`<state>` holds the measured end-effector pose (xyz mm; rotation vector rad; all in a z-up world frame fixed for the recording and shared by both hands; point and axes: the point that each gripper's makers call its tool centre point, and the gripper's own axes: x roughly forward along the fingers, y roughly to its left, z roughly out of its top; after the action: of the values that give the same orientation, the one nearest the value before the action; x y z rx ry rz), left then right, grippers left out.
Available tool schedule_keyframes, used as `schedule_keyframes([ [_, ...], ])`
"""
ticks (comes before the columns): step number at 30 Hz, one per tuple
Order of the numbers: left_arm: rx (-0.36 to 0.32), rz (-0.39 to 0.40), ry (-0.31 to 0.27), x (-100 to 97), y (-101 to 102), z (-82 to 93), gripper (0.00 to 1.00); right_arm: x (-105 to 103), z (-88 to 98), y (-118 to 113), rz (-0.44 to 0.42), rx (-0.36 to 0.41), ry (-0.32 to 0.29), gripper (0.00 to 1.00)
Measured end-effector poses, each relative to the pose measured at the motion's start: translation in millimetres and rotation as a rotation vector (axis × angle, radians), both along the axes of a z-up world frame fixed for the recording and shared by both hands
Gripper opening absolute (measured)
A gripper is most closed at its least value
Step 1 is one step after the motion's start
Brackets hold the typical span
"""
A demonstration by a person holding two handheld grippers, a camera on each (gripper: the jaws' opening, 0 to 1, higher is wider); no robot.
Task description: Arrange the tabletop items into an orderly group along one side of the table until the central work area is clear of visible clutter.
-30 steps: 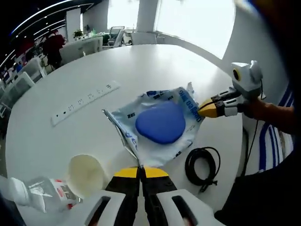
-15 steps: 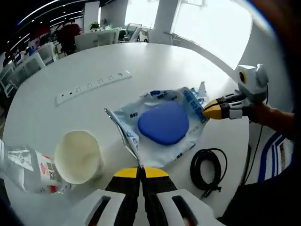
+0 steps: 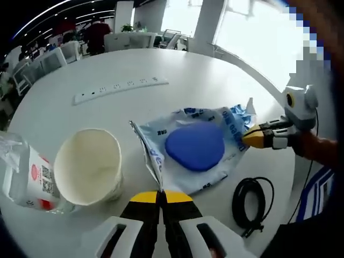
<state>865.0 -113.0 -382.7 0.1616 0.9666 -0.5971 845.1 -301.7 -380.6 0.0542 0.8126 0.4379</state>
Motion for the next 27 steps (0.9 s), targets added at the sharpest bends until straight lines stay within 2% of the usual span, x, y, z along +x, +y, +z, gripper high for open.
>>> schedule_keyframes([
  [4, -0.004, 0.019, 0.015, 0.6, 0, -7.8, 0.0, 2, -6.8, -1, -0.023, 0.002, 0.009, 0.0],
  [9, -0.006, 0.029, 0.008, 1.0, -3, -11.8, 0.0, 0, -11.1, -3, -0.04, -0.013, 0.01, 0.0],
  [13, -0.01, 0.05, -0.005, 5.6, -2, -11.0, 0.0, 2, -12.9, -3, -0.049, -0.015, 0.007, 0.0],
  [19, -0.004, 0.037, -0.013, 7.5, 0, -11.8, 0.02, 3, -11.4, -3, -0.06, -0.034, -0.012, 0.0],
  [27, -0.001, 0.031, -0.026, 2.8, 4, -10.8, 0.05, 6, -10.1, -6, -0.068, -0.065, -0.036, 0.0],
])
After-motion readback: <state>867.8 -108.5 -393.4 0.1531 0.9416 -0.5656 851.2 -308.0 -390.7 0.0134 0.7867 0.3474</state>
